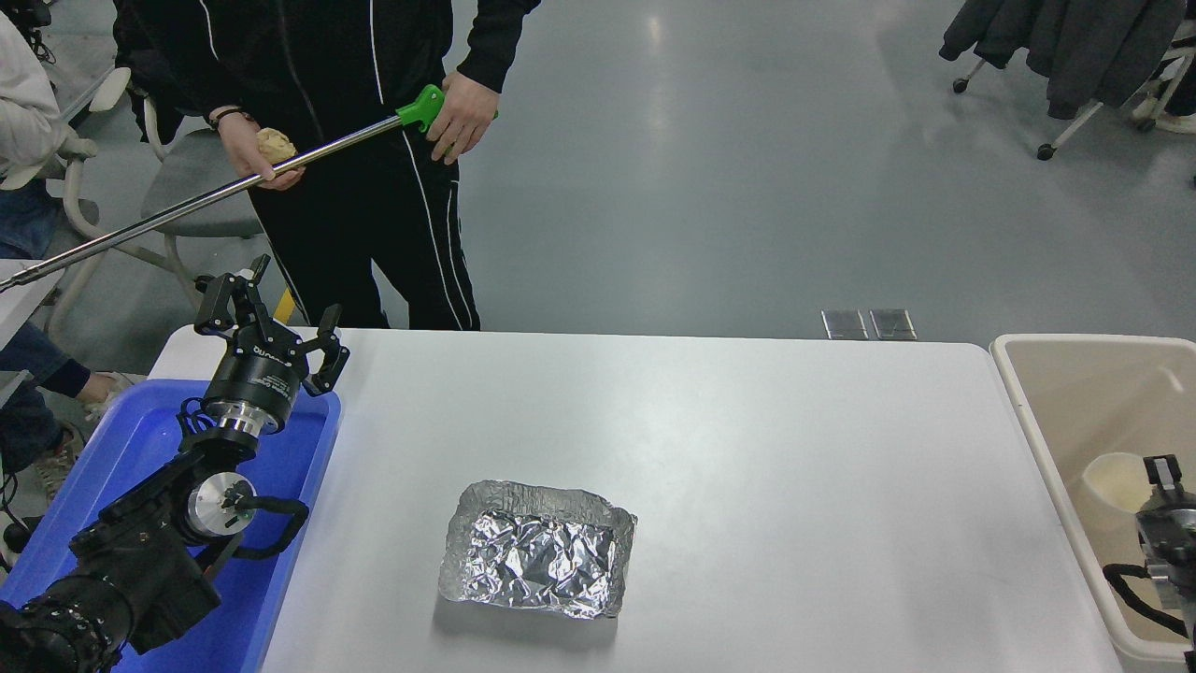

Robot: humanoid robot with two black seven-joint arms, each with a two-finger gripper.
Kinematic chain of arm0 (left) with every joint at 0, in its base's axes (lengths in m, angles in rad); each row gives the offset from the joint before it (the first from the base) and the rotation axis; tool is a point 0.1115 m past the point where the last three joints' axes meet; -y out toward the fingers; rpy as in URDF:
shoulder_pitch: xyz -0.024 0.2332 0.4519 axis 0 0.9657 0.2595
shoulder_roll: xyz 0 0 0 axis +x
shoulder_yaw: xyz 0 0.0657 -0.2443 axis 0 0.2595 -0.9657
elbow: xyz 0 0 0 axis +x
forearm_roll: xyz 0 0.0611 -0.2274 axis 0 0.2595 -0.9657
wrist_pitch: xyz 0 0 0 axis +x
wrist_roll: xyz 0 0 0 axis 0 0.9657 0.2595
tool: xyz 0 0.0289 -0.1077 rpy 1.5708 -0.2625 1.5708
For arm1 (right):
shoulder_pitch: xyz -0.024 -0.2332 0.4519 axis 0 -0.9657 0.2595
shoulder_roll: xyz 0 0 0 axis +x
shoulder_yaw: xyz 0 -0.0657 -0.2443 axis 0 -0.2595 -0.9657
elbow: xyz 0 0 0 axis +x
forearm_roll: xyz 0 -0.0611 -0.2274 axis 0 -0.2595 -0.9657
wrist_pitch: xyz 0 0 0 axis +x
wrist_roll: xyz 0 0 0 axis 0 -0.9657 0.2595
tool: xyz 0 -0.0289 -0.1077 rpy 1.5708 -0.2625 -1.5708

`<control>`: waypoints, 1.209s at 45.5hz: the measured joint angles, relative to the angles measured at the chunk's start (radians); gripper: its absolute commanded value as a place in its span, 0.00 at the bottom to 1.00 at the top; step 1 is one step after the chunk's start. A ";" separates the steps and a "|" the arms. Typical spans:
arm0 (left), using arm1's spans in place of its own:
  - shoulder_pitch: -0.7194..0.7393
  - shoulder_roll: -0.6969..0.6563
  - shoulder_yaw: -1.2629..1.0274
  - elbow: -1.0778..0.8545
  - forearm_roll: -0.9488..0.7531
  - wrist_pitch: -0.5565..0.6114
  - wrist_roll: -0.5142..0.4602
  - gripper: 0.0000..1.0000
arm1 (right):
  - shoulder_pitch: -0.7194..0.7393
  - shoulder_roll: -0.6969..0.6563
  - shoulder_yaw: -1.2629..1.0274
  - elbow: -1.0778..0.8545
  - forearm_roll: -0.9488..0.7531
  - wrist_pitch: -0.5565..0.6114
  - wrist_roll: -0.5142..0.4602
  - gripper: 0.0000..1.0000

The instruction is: Dispose of the paper cup in the dustbin

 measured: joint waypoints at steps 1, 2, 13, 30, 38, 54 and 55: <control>0.000 0.000 0.000 0.000 0.000 0.000 0.000 1.00 | 0.006 -0.002 0.001 0.003 0.000 0.000 0.000 0.99; 0.000 0.000 0.000 0.000 0.000 0.000 0.000 1.00 | 0.015 -0.006 0.002 0.007 0.000 0.001 0.000 0.99; 0.000 0.000 0.000 0.000 0.000 0.000 0.000 1.00 | 0.143 -0.067 0.027 0.103 0.000 0.001 0.001 0.99; 0.000 0.000 0.000 0.000 0.000 0.000 0.000 1.00 | 0.400 -0.138 0.274 0.345 0.008 0.000 0.009 0.99; 0.000 0.000 0.000 0.000 0.000 0.000 0.000 1.00 | 0.462 -0.140 0.424 0.474 0.007 -0.001 0.069 0.99; 0.000 0.000 0.000 0.000 0.000 0.000 0.000 1.00 | 0.393 -0.096 0.661 0.676 -0.052 0.004 0.339 0.99; 0.000 0.000 0.000 0.000 0.000 0.000 0.000 1.00 | 0.383 -0.091 0.673 0.683 -0.056 0.004 0.351 0.99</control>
